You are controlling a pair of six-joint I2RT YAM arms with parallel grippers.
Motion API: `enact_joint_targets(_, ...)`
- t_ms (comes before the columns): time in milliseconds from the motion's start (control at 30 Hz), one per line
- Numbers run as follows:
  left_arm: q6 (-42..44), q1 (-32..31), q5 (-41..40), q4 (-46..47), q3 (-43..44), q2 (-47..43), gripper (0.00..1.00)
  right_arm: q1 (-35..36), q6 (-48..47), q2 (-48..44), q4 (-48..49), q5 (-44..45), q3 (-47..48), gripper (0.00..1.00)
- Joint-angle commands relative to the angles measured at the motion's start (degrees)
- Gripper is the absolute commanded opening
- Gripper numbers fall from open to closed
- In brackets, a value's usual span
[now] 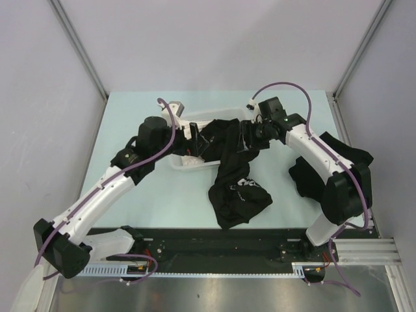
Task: Fold and stack the t-shirts
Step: Move the tshirt to the center of the board
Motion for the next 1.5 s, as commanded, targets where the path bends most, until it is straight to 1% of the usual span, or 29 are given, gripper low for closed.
enact_joint_targets(0,0.1,-0.3,-1.2,0.1,-1.3,-3.1,0.99,-0.1,-1.0,2.6,3.8,2.2,0.9,0.62)
enact_joint_targets(133,-0.2,-0.3,-1.6,-0.3,-2.1,-4.2,1.00,-0.2,-1.1,4.1,4.0,2.0,1.0,0.61)
enact_joint_targets(167,-0.4,-0.3,-1.8,-0.3,-2.4,-4.2,1.00,-0.2,-0.7,4.4,4.3,0.7,0.9,0.60)
enact_joint_targets(233,-0.6,-0.3,-1.9,-0.2,-2.5,-4.4,0.99,0.0,-0.2,5.2,4.8,-0.6,0.9,0.53)
enact_joint_targets(267,-0.8,-0.3,-1.9,-0.2,-2.6,-4.4,0.99,0.0,0.1,5.5,5.5,-1.2,1.0,0.48)
enact_joint_targets(333,-0.9,-0.3,-1.9,-0.1,-2.6,-4.5,0.99,0.3,0.6,6.2,5.7,-2.9,0.9,0.27)
enact_joint_targets(367,-0.9,-0.3,-1.9,-0.2,-2.6,-4.5,0.99,0.6,0.5,6.4,6.2,-3.7,0.9,0.16)
enact_joint_targets(400,-0.9,-0.3,-2.0,-0.2,-2.6,-4.5,1.00,0.8,0.7,6.5,6.2,-4.5,0.9,0.00)
enact_joint_targets(667,-0.8,-0.2,-1.7,0.4,-2.7,-3.8,0.99,3.8,2.7,4.3,7.8,-10.1,1.1,0.00)
enact_joint_targets(767,-0.9,-0.3,-1.5,0.8,-2.5,-3.2,1.00,5.0,5.3,3.4,9.0,-16.7,1.1,0.00)
enact_joint_targets(833,-0.6,-0.2,-1.8,0.8,-2.1,-2.9,0.99,6.2,6.5,3.0,9.6,-19.5,1.1,0.00)
enact_joint_targets(933,0.2,-0.3,-2.6,0.6,-1.5,-2.7,0.99,10.1,6.6,2.6,9.8,-21.9,1.1,0.00)
enact_joint_targets(1033,0.9,-0.2,-4.1,0.2,-0.9,-3.2,0.99,14.2,6.3,2.4,8.8,-21.0,1.2,0.00)
enact_joint_targets(1067,1.1,-0.3,-7.1,0.5,-1.0,-4.1,0.99,15.0,6.3,2.7,8.3,-21.1,1.2,0.00)
enact_joint_targets(1167,1.6,-0.3,-11.4,1.1,-1.5,-6.3,1.00,16.7,6.0,3.3,7.8,-22.6,1.6,0.00)
enact_joint_targets(1267,2.1,-0.2,-16.0,1.0,-2.2,-8.6,0.99,16.8,6.0,4.0,7.8,-24.4,2.1,0.00)
enact_joint_targets(1400,2.5,-0.2,-19.9,0.3,-3.1,-10.9,0.99,17.1,5.9,7.2,5.9,-28.4,3.3,0.00)
enact_joint_targets(1467,2.5,-0.3,-20.6,0.0,-3.6,-11.5,1.00,17.5,5.7,9.1,5.3,-30.3,3.9,0.00)
